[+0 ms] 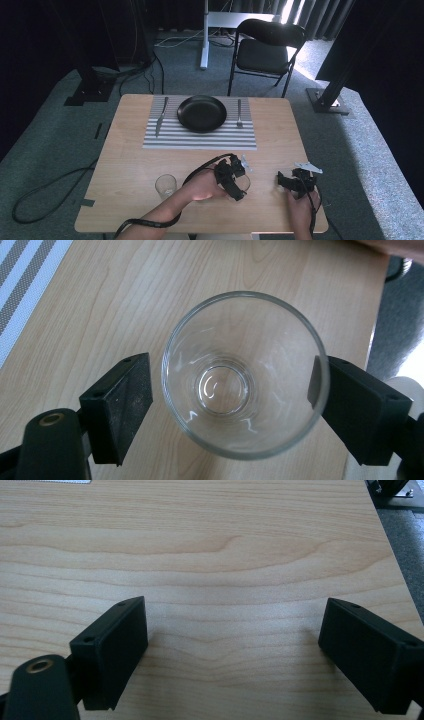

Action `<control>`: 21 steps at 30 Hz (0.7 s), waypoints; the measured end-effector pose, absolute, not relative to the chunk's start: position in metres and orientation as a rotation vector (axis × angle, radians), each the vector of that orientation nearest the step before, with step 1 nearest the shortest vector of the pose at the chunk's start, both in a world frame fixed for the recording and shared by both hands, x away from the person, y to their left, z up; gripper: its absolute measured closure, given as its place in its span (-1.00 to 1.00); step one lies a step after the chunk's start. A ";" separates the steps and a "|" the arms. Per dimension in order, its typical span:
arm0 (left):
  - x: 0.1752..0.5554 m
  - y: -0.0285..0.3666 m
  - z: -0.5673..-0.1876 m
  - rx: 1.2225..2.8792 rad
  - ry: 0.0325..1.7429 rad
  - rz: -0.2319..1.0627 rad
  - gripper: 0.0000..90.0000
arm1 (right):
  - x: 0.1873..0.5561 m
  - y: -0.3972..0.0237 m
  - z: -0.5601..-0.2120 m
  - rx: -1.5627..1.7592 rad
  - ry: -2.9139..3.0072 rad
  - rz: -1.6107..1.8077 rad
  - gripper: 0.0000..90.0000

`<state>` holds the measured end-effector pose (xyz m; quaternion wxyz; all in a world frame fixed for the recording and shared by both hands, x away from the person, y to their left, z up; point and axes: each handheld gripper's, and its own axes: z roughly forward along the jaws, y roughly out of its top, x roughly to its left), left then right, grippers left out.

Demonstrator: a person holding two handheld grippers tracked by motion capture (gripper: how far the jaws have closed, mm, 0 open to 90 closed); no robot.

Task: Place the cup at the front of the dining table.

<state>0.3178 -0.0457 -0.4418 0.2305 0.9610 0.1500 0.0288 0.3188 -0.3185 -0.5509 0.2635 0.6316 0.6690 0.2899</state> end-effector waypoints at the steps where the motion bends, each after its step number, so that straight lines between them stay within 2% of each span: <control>1: 0.318 -0.047 -0.443 2.655 0.407 0.084 -0.61 | 0.319 -0.319 -0.551 1.707 1.809 0.784 -0.74; 7: 0.317 -0.052 -0.446 2.677 0.387 0.094 -0.61 | 0.319 -0.319 -0.551 1.708 1.809 0.784 -0.74; 15: 0.315 -0.056 -0.448 2.673 0.364 0.137 -0.38 | 0.319 -0.319 -0.551 1.707 1.809 0.783 -0.74; 21: 0.314 -0.056 -0.448 2.679 0.374 0.140 -0.36 | 0.319 -0.319 -0.551 1.708 1.809 0.784 -0.74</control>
